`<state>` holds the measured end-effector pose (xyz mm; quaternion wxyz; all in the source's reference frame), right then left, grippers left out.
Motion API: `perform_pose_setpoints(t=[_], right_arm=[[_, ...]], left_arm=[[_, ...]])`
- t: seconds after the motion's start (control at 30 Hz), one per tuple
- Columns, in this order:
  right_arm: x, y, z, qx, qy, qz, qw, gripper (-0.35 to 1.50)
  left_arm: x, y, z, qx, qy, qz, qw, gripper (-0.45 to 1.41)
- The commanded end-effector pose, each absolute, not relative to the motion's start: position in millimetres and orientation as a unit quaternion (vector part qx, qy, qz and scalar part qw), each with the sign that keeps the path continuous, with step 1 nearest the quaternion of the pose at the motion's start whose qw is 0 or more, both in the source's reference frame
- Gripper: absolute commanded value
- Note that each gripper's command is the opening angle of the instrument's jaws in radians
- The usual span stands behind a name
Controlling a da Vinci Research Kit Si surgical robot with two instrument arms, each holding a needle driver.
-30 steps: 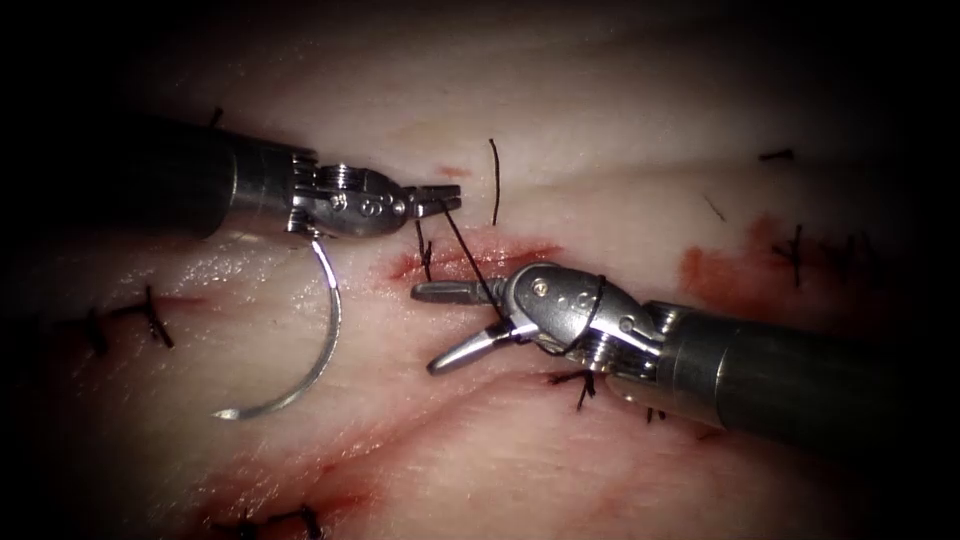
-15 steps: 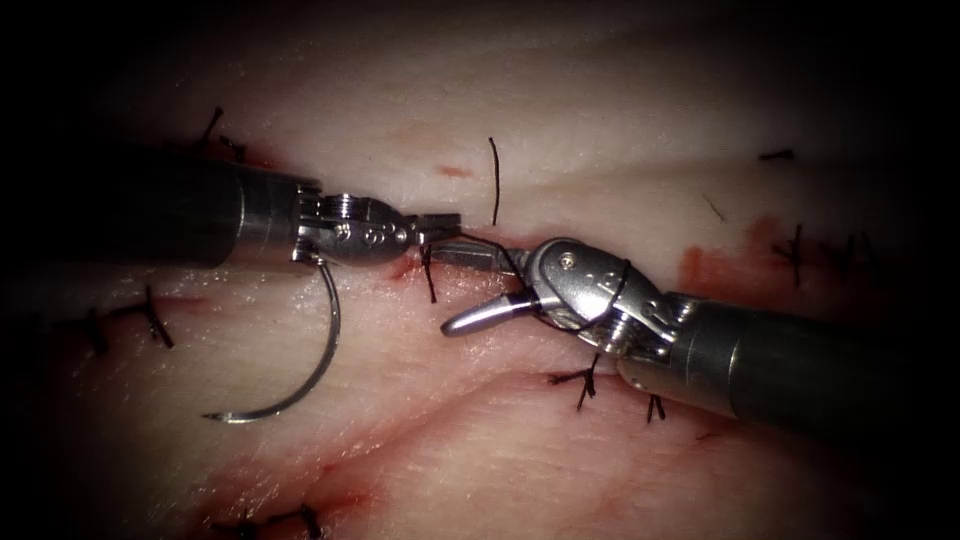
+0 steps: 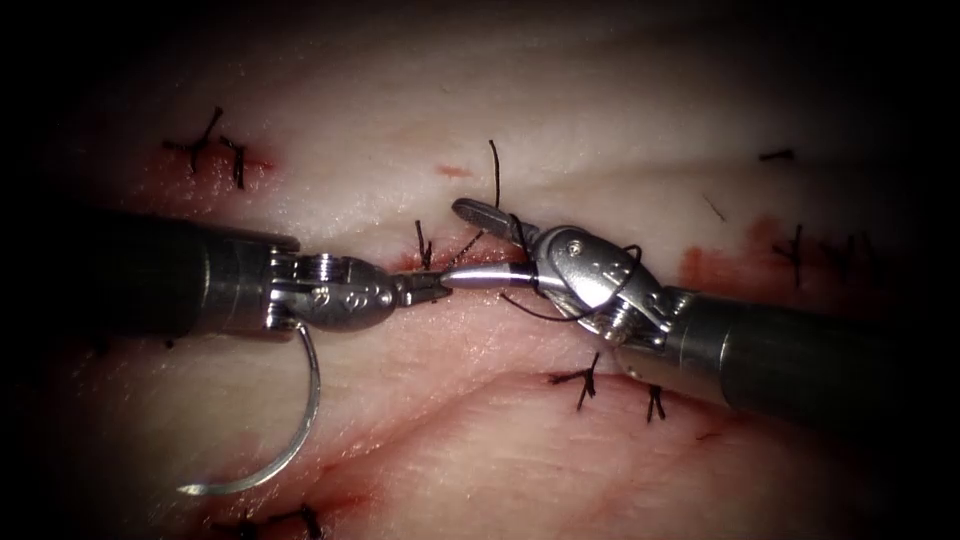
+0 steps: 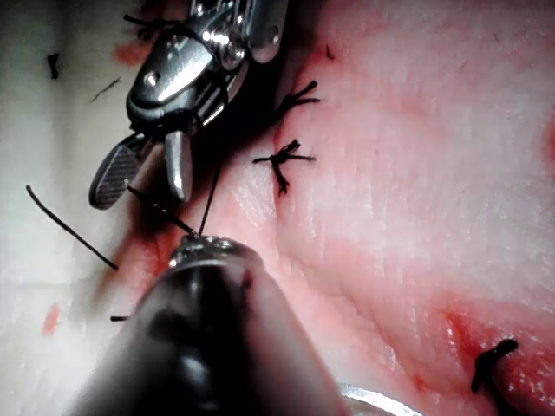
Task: Wound Closure
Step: Using the left grasper, wrap the suture twice around the right gripper, then with the right tool, grab the short suture end.
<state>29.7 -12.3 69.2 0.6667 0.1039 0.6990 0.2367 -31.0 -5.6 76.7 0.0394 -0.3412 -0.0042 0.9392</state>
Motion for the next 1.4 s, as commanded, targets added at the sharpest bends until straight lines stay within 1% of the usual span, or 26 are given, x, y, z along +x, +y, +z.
perform_pose_setpoints(t=[0.03,0.2,0.23,0.63,0.83,1.17,1.27,1.4], right_arm=[[30.5,-11.8,69.6,0.097,0.696,0.237,0.671,0.9],[30.6,-12.2,70.2,0.072,0.673,0.236,0.697,0.81],[30.6,-12.4,70.4,0.064,0.659,0.23,0.713,0.76],[30.0,-12.6,71.3,0.02,0.618,0.216,0.755,0.75],[30.2,-13.4,72.1,-0.007,0.602,0.176,0.779,0.73],[30.3,-13.6,72.2,-0.044,0.598,0.13,0.79,0.71],[30.3,-13.6,72.3,-0.051,0.591,0.133,0.794,0.68],[30.2,-13.7,72.5,-0.049,0.579,0.155,0.799,0.68]], left_arm=[[-31.8,-5.6,76.8,-0.343,-0.003,0.939,0.04,-0.45],[-32.9,-6.9,75.2,-0.343,-0.006,0.938,0.042,-0.45],[-33.1,-7.2,74.7,-0.343,-0.008,0.938,0.042,-0.45],[-32.6,-7.4,73.1,-0.348,-0.008,0.936,0.041,-0.45],[-32.2,-7.4,72.3,-0.351,-0.006,0.935,0.046,-0.45],[-32.2,-7.4,72.3,-0.351,-0.006,0.935,0.046,-0.45],[-32.2,-7.4,72.3,-0.352,-0.006,0.935,0.046,-0.45],[-32.2,-7.3,72.4,-0.354,-0.006,0.934,0.048,-0.45]])
